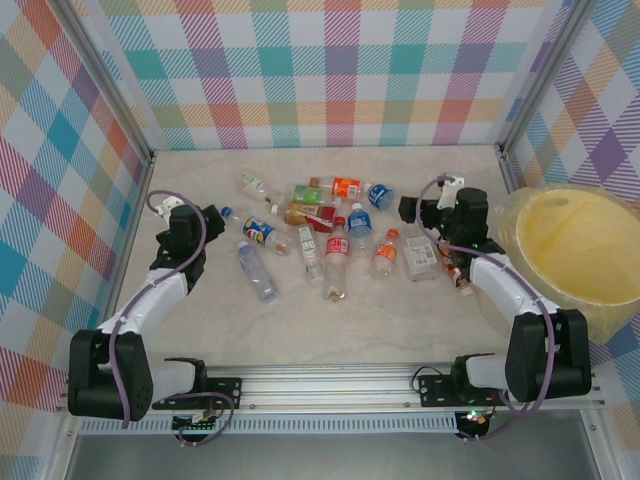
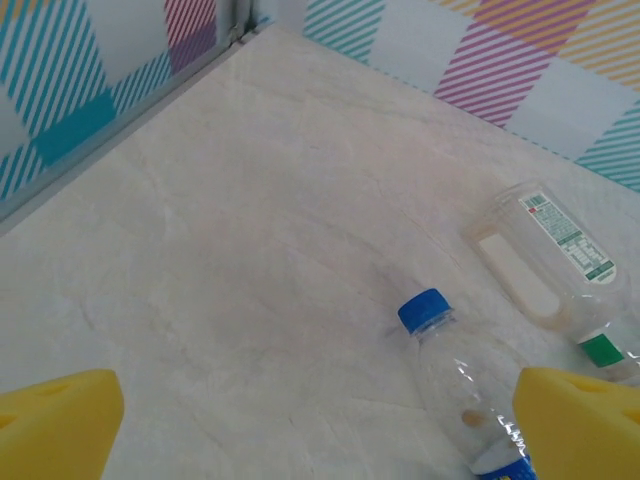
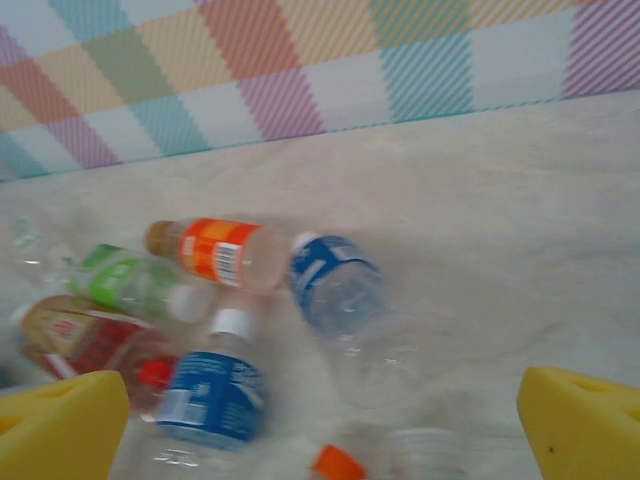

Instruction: Put the plastic bottles in the bin

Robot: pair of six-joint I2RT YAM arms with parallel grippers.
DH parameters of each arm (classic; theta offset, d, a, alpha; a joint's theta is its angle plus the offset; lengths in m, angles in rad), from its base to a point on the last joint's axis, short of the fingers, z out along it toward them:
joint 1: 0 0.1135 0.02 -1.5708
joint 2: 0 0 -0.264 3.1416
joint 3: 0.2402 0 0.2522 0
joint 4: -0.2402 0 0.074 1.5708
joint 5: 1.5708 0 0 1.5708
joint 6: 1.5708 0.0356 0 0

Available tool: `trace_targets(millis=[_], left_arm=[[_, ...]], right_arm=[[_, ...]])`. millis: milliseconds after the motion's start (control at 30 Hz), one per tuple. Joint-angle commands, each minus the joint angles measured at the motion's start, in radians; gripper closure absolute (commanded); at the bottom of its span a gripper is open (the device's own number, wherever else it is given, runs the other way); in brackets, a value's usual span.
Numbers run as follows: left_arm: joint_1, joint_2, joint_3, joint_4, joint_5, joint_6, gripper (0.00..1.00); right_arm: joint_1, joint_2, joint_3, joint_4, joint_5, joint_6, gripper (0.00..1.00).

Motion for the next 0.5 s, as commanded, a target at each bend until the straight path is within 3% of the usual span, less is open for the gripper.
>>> trace_targets(millis=[0, 200, 467], left_arm=[[-0.009, -0.038, 0.046, -0.281, 0.068, -0.193, 0.0], [-0.044, -0.033, 0.036, -0.404, 0.365, -0.324, 0.0], [-0.244, 0.027, 0.099, -0.553, 0.329, -0.402, 0.0]], right_arm=[[0.057, 0.034, 0.066, -0.157, -0.03, 0.133, 0.0], [0.112, 0.078, 0.099, -0.215, 0.032, 0.316, 0.0], [0.152, 0.115, 0.133, -0.291, 0.016, 0.337, 0.0]])
